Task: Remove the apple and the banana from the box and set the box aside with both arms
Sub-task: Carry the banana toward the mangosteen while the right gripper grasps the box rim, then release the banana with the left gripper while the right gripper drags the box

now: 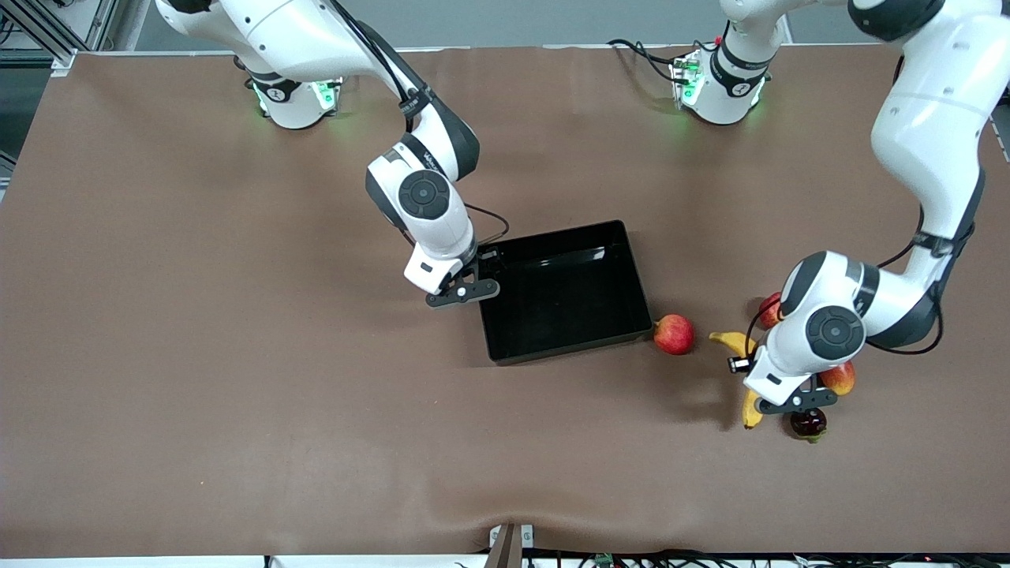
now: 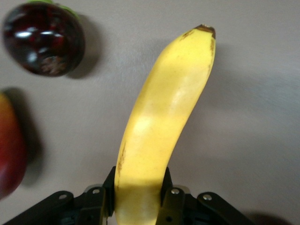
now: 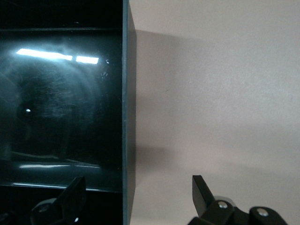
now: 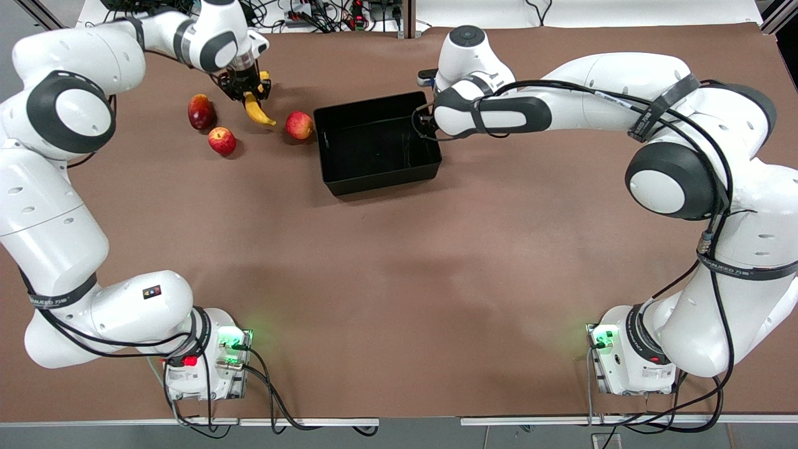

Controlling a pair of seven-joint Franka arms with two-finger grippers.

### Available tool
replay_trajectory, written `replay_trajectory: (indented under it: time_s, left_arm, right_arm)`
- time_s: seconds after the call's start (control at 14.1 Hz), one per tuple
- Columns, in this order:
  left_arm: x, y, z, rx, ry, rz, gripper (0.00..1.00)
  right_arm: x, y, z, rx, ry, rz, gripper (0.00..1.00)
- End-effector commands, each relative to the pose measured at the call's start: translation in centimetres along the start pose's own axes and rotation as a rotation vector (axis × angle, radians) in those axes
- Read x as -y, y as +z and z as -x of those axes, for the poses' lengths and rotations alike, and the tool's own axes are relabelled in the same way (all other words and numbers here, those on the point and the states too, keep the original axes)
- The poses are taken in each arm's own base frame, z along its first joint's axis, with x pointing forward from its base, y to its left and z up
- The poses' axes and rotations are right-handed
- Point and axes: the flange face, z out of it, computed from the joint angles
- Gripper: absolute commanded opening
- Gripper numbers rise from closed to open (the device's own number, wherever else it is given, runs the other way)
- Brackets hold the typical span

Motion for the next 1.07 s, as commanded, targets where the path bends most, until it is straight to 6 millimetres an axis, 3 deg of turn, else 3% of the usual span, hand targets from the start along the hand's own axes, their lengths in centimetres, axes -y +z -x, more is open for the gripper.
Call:
replay_trajectory:
  time_s: [0.0,0.07,0.14,0.21,0.28,0.43,0.5,0.64,0.85,1.0]
  left_arm:
    - [0.3,2.3,-0.9,-0.039,0.014,0.026,0.37]
    - [0.7,2.5,-1.1,-0.053,0.008,0.026,0.54]
    - [0.7,2.5,-1.2,-0.053,0.002,0.027,0.86]
    - [0.8,2.1,-1.4,-0.059,0.0,0.027,1.0]
    - [1.1,0.8,-1.8,-0.081,-0.01,0.027,1.0]
    - [1.6,-3.5,-2.8,-0.139,-0.017,0.035,1.0]
    - [0.5,-6.0,-2.8,-0.166,0.0,0.051,1.0]
    - [0.0,-11.5,-2.5,-0.219,0.007,0.04,1.0]
    - [1.1,-20.8,-1.0,-0.26,-0.027,0.001,1.0]
    - [1.9,-25.8,0.2,-0.223,-0.083,0.001,1.0]
  right_arm:
    - [2.0,1.0,-0.8,-0.027,-0.055,0.025,1.0]
    - [1.9,1.7,-1.6,-0.031,-0.051,0.024,1.0]
    - [1.9,2.2,-2.0,-0.032,-0.049,0.022,1.0]
    - [2.1,2.3,-2.6,-0.038,-0.045,0.015,1.0]
    - [1.8,2.6,-3.3,-0.042,-0.039,0.013,0.94]
    - [2.5,3.2,-4.0,-0.052,-0.027,0.002,0.11]
    - [2.8,3.5,-3.8,-0.05,-0.03,0.001,0.0]
    - [3.0,3.6,-3.7,-0.05,-0.044,0.004,0.0]
    - [3.2,3.7,-3.6,-0.047,-0.047,0.006,0.0]
    - [3.2,3.5,-3.6,-0.052,-0.054,0.009,0.0]
